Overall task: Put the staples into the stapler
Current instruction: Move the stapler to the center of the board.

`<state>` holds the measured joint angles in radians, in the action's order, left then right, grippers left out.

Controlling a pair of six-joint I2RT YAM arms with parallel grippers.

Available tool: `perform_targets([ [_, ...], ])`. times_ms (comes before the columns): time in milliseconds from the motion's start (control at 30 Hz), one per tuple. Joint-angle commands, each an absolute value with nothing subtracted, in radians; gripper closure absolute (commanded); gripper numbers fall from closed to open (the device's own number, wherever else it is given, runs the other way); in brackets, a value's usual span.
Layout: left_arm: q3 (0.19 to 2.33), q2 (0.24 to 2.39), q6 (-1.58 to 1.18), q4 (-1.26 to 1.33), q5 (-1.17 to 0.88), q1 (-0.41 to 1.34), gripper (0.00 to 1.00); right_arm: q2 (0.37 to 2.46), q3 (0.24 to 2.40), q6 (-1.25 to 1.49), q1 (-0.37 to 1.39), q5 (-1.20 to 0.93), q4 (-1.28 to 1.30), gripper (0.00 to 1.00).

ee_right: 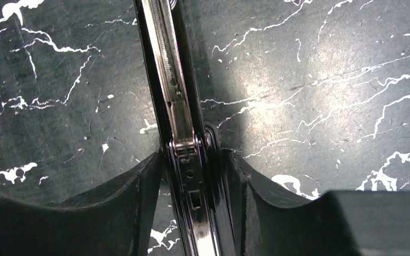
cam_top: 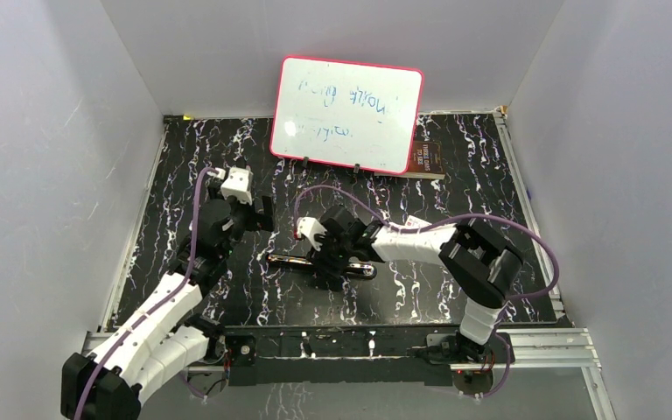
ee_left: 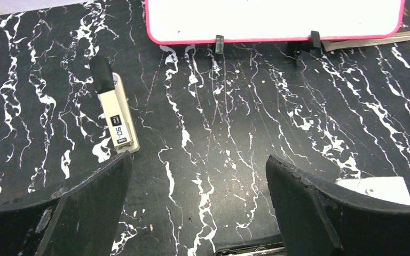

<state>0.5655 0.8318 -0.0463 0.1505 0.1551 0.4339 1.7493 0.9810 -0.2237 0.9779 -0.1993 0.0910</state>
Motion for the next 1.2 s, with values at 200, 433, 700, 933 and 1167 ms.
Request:
perform_targets([
  [200,0.666,0.872,-0.094,0.057,0.304,0.418,0.07,1.798,1.016,-0.184,1.022,-0.095,0.046,0.73],
  [433,0.897,1.146,-0.271,-0.221,0.421,0.221,0.08,1.959,1.211,-0.134,1.015,-0.033,0.062,0.86],
  [700,0.989,1.258,-0.319,-0.192,0.276,0.044,0.04,2.136,1.400,-0.025,0.963,0.106,0.070,0.84],
  [933,1.017,1.362,-0.322,-0.112,0.175,0.006,0.03,2.140,1.380,0.073,0.922,0.146,0.101,0.82],
  [1167,1.134,1.597,-0.250,-0.065,0.011,0.005,0.02,2.134,1.360,0.197,0.917,0.133,0.077,0.77],
])
